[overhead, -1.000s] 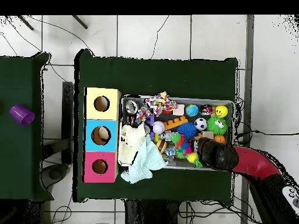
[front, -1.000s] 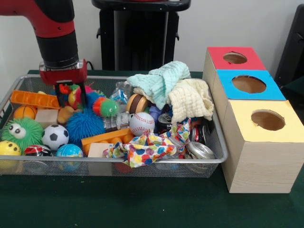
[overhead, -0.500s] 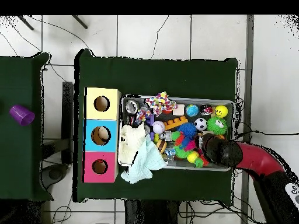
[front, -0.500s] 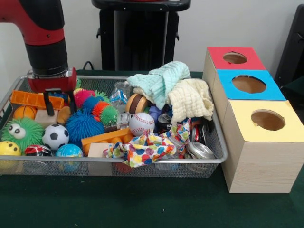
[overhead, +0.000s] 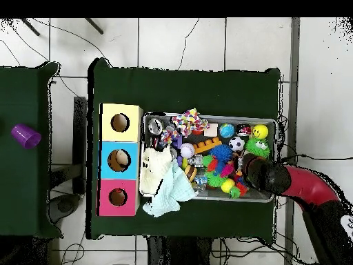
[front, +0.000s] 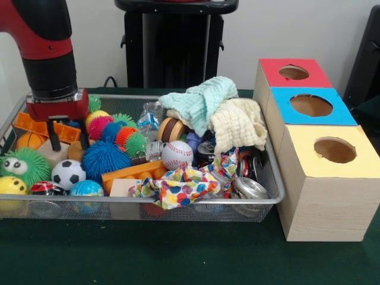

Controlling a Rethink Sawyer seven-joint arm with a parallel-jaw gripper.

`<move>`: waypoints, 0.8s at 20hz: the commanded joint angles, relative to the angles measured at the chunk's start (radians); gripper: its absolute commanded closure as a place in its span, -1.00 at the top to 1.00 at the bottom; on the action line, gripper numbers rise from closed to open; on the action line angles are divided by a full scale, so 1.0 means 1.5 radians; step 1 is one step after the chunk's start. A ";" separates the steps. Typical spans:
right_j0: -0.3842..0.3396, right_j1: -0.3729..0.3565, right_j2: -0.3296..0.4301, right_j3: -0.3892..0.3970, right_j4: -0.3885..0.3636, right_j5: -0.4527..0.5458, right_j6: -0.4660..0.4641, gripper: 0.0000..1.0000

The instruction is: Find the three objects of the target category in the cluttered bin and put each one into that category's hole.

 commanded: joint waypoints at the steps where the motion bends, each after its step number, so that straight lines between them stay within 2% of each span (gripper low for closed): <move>1: -0.016 0.051 0.037 -0.081 -0.068 0.047 -0.152 1.00; 7: -0.017 0.077 0.041 -0.101 -0.080 0.039 -0.157 1.00; 9: -0.011 0.074 0.040 -0.106 -0.098 0.024 -0.160 1.00; 10: -0.016 0.074 0.047 -0.105 -0.105 0.016 -0.155 -1.00; 16: 0.004 0.055 0.036 -0.105 -0.124 0.012 -0.132 -1.00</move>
